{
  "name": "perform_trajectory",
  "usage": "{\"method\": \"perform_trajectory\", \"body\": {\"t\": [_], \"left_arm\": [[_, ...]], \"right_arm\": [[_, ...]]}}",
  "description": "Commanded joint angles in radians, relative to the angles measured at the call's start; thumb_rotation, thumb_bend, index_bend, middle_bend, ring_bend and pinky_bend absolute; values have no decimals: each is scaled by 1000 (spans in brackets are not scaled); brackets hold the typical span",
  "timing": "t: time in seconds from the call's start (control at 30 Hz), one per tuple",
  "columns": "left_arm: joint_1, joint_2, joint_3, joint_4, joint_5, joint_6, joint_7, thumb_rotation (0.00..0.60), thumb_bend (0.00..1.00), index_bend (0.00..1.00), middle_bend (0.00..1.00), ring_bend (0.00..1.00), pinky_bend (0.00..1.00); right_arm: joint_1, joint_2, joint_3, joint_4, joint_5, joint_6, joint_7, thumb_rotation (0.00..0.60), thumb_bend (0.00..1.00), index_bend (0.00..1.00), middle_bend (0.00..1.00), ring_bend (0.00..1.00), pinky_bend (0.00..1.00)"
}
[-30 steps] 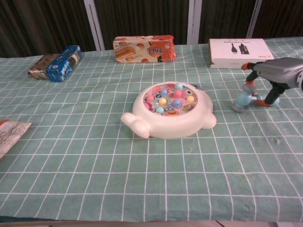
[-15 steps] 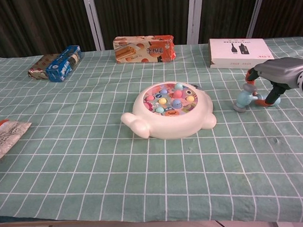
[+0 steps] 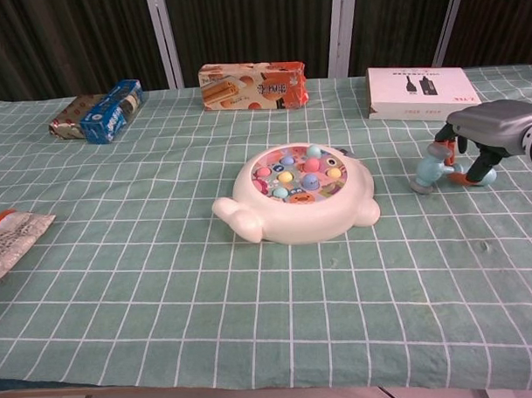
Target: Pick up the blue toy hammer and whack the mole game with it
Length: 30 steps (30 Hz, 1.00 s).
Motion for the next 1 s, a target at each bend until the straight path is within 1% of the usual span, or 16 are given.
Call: {"method": "perform_trajectory", "body": {"t": [0.03, 0.1, 0.53, 0.8, 1.0], "left_arm": [[0, 0, 0, 0, 0, 0, 0, 600, 420, 0, 0, 0, 0], [0, 0, 0, 0, -1, -1, 0, 600, 420, 0, 0, 0, 0], [-1, 0, -1, -1, -2, -2, 0, 600, 420, 0, 0, 0, 0], [0, 1, 0, 0, 0, 1, -2, 600, 419, 0, 0, 0, 0], [1, 1, 0, 1, 0, 2, -4, 600, 419, 0, 0, 0, 0]], "right_arm": [[-1, -2, 0, 3, -2, 1, 2, 600, 529, 829, 550, 440, 299], [-3, -4, 0, 6, -5, 1, 6, 600, 529, 835, 568, 462, 314], [-7, -18, 4, 28, -16, 4, 17, 600, 530, 882, 600, 498, 358], [-12, -32, 6, 44, -24, 8, 24, 600, 534, 910, 621, 536, 481], [-13, -39, 8, 53, -25, 11, 19, 600, 541, 928, 639, 572, 601]]}}
